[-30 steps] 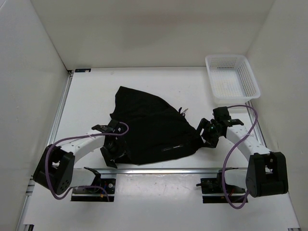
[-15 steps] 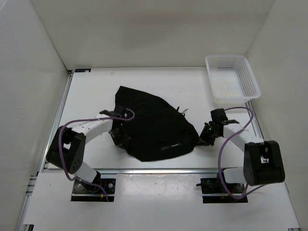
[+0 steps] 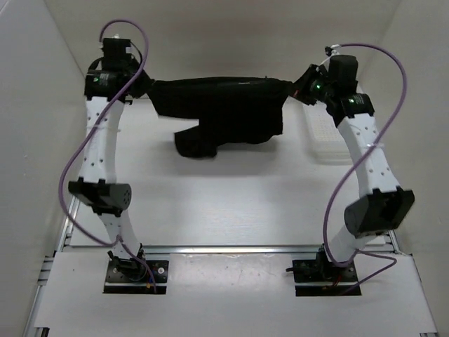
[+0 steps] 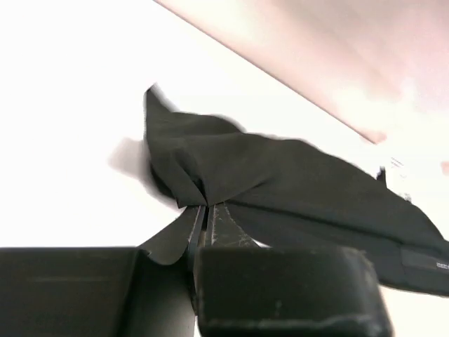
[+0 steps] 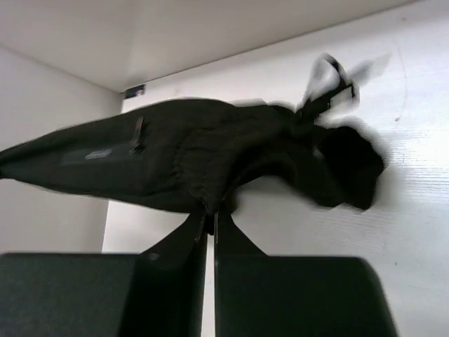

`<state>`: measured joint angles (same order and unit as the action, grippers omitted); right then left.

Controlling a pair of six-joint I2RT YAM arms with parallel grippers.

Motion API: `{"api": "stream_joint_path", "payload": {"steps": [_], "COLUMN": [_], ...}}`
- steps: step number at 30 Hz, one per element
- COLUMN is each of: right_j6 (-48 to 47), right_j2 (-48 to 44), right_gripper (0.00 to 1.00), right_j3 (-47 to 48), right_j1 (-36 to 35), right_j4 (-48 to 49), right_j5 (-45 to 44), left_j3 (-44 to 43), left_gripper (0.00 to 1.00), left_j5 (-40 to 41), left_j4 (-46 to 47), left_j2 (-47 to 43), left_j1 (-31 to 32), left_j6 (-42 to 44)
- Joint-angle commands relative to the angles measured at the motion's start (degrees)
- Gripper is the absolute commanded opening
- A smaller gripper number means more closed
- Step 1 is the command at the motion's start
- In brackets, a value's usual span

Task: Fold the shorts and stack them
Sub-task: Flatten the shorts out

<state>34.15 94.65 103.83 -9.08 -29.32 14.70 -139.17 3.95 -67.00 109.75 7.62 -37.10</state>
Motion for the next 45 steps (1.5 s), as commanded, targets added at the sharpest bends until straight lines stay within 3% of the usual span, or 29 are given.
{"api": "stream_joint_path", "payload": {"steps": [1,3,5,6,7,8,9,10,11,12,16,21,23,25,26,29,30,37,40,43,44,45], "right_j6": [-4.08,-5.23,-5.94,-5.94,-5.94,-5.94,-5.94,-4.55,-3.23,-1.91,3.46,6.71,7.24,8.56,8.56,8.56,8.56,9.62,7.96,7.43,7.42,7.42], "right_j2": [-8.48,-13.15,-20.62,-23.17,-28.07,-30.47,-32.49,-35.65,-36.89,-37.86,-41.48,-37.10,-35.51,-33.05,-32.08,-27.17,-26.28,-16.97,-12.67,-8.45,-7.47,-6.42], "right_gripper": [0.00,0.00,0.00,0.00,0.06,0.18,0.39,0.72,0.77,0.80,0.77,0.48,0.42,0.43,0.54,0.75,0.82,0.90,0.93,0.92,0.90,0.89], "right_j3": [-6.86,-14.67,-28.99,-33.91,-43.62,-48.59,-52.99,-59.90,-62.41,-64.09,-66.13,-63.31,-63.31,-62.70,-62.70,-60.25,-59.63,-59.01,-56.74,-53.74,-53.21,-53.21], "right_j1": [-0.49,-0.50,-1.02,-1.03,-1.03,-1.03,-1.03,-1.03,-1.03,-1.03,-1.03,-1.03,-1.03,-1.03,-1.03,-0.50,-0.50,-0.50,-0.50,-0.50,-0.50,-0.50], "right_j4": [-1.70,-0.04,0.58,0.58,0.58,0.58,0.58,-0.20,-1.08,-2.92,-4.25,-4.87,-4.00,-2.07,-2.06,-0.92,-0.91,5.31,6.21,7.69,8.40,9.01], "right_j5": [1.04,-0.80,-4.05,-5.37,-6.95,-9.31,-10.03,-11.00,-12.14,-13.19,-13.73,-9.43,-6.46,-4.51,-3.72,-1.70,-1.69,-1.16,-3.54,-2.84,-2.83,-2.83], "left_j3": [6.85,21.61,32.16,43.70,49.73,55.53,66.03,70.05,72.96,76.21,76.08,74.84,76.76,78.52,79.05,80.38,81.07,78.71,75.55,72.82,71.77,71.24], "left_gripper": [0.11,0.11,0.11,0.11,0.11,0.18,0.29,0.51,0.62,0.65,0.63,0.59,0.62,0.65,0.76,0.85,0.85,0.85,0.80,0.59,0.36,0.26], "left_j5": [-1.92,-2.45,-3.15,-3.68,-4.64,-5.61,-6.83,-9.11,-9.74,-9.75,-9.22,-6.24,-6.23,-6.23,-6.23,-6.23,-6.23,-7.29,-6.23,-6.23,-6.23,-6.23], "left_j4": [-2.10,3.36,5.21,7.74,9.24,10.91,14.23,15.14,15.15,15.67,15.67,13.31,13.30,13.30,13.30,15.22,16.19,20.51,20.51,20.51,20.51,20.51], "left_j2": [-11.03,-18.91,-23.60,-25.71,-29.56,-31.16,-32.05,-32.06,-31.45,-30.49,-28.28,-29.33,-29.33,-28.38,-27.41,-25.56,-23.82,-13.00,-9.22,-5.79,-5.17,-4.64], "left_j1": [-0.50,0.55,2.30,3.01,3.54,4.68,5.21,5.21,5.74,5.74,6.27,6.27,6.27,6.27,6.27,6.27,5.75,3.81,3.19,0.39,0.38,-0.14], "left_j6": [2.30,2.30,1.60,0.90,0.20,-0.59,-1.91,-2.44,-3.06,-3.76,-3.77,-5.17,-6.75,-7.45,-7.98,-8.59,-8.60,-8.60,-6.41,-3.69,-3.16,-2.63]}}
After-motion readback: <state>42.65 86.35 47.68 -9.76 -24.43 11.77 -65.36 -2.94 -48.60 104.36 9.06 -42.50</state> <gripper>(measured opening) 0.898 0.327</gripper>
